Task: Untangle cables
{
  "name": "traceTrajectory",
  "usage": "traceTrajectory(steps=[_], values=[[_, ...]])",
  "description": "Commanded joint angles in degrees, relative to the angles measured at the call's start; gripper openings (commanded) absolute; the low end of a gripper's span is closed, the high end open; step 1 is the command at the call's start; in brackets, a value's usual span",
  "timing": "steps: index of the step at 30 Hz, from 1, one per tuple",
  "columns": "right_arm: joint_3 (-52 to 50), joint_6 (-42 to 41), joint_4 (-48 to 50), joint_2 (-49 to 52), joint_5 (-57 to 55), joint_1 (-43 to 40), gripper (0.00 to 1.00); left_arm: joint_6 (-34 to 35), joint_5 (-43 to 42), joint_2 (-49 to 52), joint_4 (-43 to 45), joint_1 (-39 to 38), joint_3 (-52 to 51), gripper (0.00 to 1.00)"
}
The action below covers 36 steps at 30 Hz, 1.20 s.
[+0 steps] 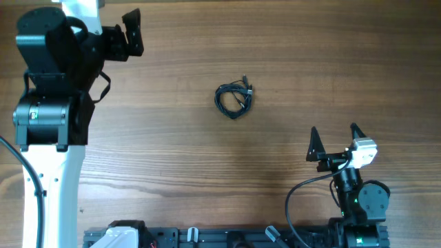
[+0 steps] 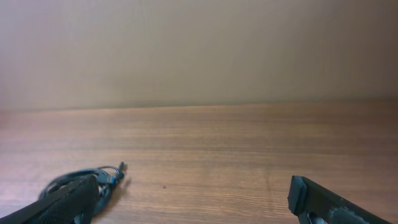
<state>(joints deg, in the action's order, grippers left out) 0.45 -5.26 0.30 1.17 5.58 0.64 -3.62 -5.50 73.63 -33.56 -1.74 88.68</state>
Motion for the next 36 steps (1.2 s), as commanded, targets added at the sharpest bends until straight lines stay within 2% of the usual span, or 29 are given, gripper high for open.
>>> traceTrajectory(steps=[1, 3, 6, 14, 19, 26, 36], values=[[0.3, -7.7, 1.0, 0.3, 0.9, -0.2, 1.00, -0.7, 0.2, 0.4, 2.8, 0.4, 1.3, 1.00], [1.6, -10.4, 1.0, 0.3, 0.5, -0.2, 1.00, -0.7, 0.2, 0.4, 3.0, 0.4, 1.3, 1.00], [5.3, -8.2, -0.2, 0.3, 0.3, -0.2, 1.00, -0.7, 0.2, 0.7, 2.8, 0.4, 1.3, 1.00], [26.0, -6.6, -19.7, 3.5, -10.7, -0.2, 1.00, -0.7, -2.0, 2.4, 4.9, 0.4, 1.3, 1.00], [39.1, -4.0, -25.1, 10.2, -15.2, -0.2, 1.00, -0.6, -2.6, 2.6, 4.8, 0.3, 1.3, 1.00], [56.7, -2.2, -31.9, 26.2, -14.7, -0.2, 1.00, -0.7, -4.1, 2.6, 4.1, 0.4, 1.3, 1.00], [93.2, 6.9, -54.5, 61.2, -7.2, -0.2, 1.00, -0.7, -4.2, 2.6, 3.5, 0.3, 1.3, 1.00]])
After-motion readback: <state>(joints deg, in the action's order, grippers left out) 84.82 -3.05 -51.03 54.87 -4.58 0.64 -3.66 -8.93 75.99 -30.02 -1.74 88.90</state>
